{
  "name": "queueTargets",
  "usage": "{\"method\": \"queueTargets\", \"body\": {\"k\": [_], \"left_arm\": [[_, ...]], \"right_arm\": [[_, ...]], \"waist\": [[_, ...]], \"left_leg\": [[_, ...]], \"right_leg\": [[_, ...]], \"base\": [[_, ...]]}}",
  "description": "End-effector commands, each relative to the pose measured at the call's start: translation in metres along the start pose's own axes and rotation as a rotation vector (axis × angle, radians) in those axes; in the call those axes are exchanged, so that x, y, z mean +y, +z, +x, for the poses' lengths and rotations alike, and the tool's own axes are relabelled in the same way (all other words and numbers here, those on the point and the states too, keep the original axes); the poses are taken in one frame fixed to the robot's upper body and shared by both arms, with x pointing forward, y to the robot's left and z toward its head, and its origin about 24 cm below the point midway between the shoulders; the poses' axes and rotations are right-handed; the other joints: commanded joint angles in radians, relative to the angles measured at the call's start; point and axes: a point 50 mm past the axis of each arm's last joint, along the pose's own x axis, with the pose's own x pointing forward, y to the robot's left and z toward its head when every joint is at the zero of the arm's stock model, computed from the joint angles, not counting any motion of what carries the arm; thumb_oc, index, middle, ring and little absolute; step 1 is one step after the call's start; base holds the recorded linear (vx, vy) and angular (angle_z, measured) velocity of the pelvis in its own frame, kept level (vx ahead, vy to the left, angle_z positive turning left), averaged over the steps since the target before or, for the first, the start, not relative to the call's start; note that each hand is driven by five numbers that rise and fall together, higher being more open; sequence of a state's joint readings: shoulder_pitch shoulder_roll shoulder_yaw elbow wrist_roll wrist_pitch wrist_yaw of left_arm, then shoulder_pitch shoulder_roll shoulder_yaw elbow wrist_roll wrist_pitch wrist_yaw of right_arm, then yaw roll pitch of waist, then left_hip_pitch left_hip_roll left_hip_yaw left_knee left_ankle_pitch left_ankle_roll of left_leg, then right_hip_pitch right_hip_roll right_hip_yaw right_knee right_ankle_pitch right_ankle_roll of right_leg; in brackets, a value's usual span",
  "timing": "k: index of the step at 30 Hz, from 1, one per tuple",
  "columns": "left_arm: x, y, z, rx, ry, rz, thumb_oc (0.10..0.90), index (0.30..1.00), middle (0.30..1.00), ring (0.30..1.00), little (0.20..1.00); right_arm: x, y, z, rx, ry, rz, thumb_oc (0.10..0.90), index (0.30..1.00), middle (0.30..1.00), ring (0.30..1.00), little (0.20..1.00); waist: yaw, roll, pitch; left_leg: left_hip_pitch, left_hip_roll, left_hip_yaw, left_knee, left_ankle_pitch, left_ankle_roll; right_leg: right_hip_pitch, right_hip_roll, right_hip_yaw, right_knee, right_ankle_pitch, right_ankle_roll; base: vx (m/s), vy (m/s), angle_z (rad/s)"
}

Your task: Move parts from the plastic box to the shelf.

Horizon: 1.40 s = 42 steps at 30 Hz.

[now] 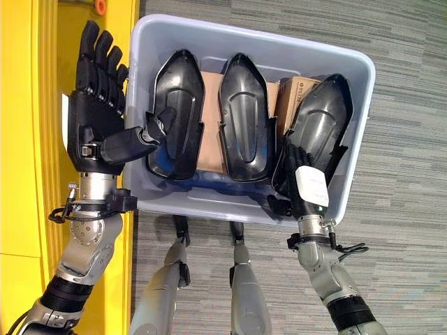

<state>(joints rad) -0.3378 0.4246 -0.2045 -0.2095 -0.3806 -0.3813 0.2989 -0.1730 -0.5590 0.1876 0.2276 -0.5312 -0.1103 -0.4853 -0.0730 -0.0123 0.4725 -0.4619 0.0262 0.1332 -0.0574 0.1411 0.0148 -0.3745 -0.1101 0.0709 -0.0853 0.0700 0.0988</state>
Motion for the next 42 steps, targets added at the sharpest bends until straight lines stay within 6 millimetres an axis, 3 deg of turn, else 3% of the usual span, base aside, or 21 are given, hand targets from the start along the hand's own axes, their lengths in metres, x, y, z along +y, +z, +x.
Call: {"method": "queueTargets", "body": {"k": [1, 12, 20, 21, 22, 23, 24, 32, 42], "left_arm": [[-0.011, 0.043, 0.011, -0.283, -0.057, -0.036, 0.9, 1.0, 1.0, 1.0, 1.0], [-0.021, 0.042, 0.013, -0.276, -0.079, -0.122, 0.9, 1.0, 1.0, 1.0, 1.0], [-0.026, 0.04, 0.014, -0.261, -0.1, -0.159, 0.9, 1.0, 1.0, 1.0, 1.0], [-0.027, 0.039, 0.014, -0.256, -0.102, -0.165, 0.9, 1.0, 1.0, 1.0, 1.0], [-0.027, 0.039, 0.014, -0.257, -0.101, -0.165, 0.9, 1.0, 1.0, 1.0, 1.0], [-0.028, 0.039, 0.015, -0.256, -0.105, -0.166, 0.9, 1.0, 1.0, 1.0, 1.0], [-0.028, 0.039, 0.015, -0.253, -0.109, -0.167, 0.9, 1.0, 1.0, 1.0, 1.0], [-0.025, 0.04, 0.016, -0.26, -0.094, -0.149, 0.9, 1.0, 1.0, 1.0, 1.0], [-0.019, 0.032, 0.016, -0.227, -0.08, -0.115, 0.9, 1.0, 1.0, 1.0, 1.0]], "right_arm": [[-0.01, -0.002, 0.009, 0.016, -0.116, 0.038, 0.9, 1.0, 1.0, 1.0, 1.0], [-0.005, -0.024, 0.036, 0.18, -0.177, 0.01, 0.9, 1.0, 1.0, 1.0, 1.0], [0.01, -0.046, 0.04, 0.348, -0.122, -0.013, 0.9, 1.0, 1.0, 1.0, 1.0], [0.013, -0.048, 0.04, 0.357, -0.093, -0.03, 0.694, 0.712, 0.712, 0.712, 0.712], [0.013, -0.047, 0.04, 0.356, -0.093, -0.03, 0.635, 0.629, 0.629, 0.629, 0.629], [0.014, -0.047, 0.041, 0.36, -0.082, -0.033, 0.433, 0.347, 0.347, 0.347, 0.347], [0.019, -0.048, 0.039, 0.362, -0.038, -0.053, 0.4, 0.3, 0.3, 0.3, 0.3], [0.025, -0.041, 0.034, 0.291, 0.018, -0.089, 0.4, 0.3, 0.3, 0.3, 0.3], [0.014, -0.027, 0.02, 0.184, -0.018, -0.044, 0.4, 0.3, 0.3, 0.3, 0.3]], "waist": [[0.011, -0.032, -0.033], [0.043, -0.008, -0.008], [0.061, 0.015, 0.017], [0.063, 0.017, 0.021], [0.062, 0.017, 0.021], [0.064, 0.019, 0.024], [0.065, 0.02, 0.026], [0.055, 0.007, 0.018], [0.032, -0.015, -0.032]], "left_leg": [[-0.095, 0.041, 0.002, 0.182, -0.14, -0.066], [-0.146, 0.028, -0.01, 0.235, -0.161, -0.062], [-0.199, 0.024, -0.021, 0.299, -0.183, -0.058], [-0.204, 0.024, -0.023, 0.306, -0.186, -0.056], [-0.205, 0.024, -0.023, 0.307, -0.187, -0.056], [-0.208, 0.025, -0.022, 0.311, -0.189, -0.056], [-0.206, 0.025, -0.023, 0.313, -0.192, -0.056], [-0.191, 0.036, -0.023, 0.322, -0.2, -0.056], [-0.108, 0.043, -0.025, 0.272, -0.189, -0.062]], "right_leg": [[0.11, -0.126, -0.089, -0.002, 0.001, 0.08], [0.107, -0.128, -0.099, -0.002, -0.006, 0.071], [0.082, -0.124, -0.093, 0.034, -0.027, 0.058], [0.076, -0.122, -0.091, 0.042, -0.03, 0.056], [0.075, -0.121, -0.091, 0.043, -0.031, 0.056], [0.071, -0.121, -0.091, 0.049, -0.034, 0.055], [0.067, -0.118, -0.088, 0.057, -0.038, 0.052], [0.07, -0.108, -0.087, 0.074, -0.057, 0.046], [0.133, -0.11, -0.097, 0.056, -0.052, 0.055]], "base": [[0.0, 0.0, 0.0], [0.0, 0.0, 0.0], [-0.02, -0.013, 0.05], [-0.02, -0.007, 0.04], [0.0, 0.0, 0.0], [0.0, 0.0, 0.0], [0.0, 0.0, 0.0], [0.0, -0.001, 0.0], [0.01, 0.0, 0.0]]}}
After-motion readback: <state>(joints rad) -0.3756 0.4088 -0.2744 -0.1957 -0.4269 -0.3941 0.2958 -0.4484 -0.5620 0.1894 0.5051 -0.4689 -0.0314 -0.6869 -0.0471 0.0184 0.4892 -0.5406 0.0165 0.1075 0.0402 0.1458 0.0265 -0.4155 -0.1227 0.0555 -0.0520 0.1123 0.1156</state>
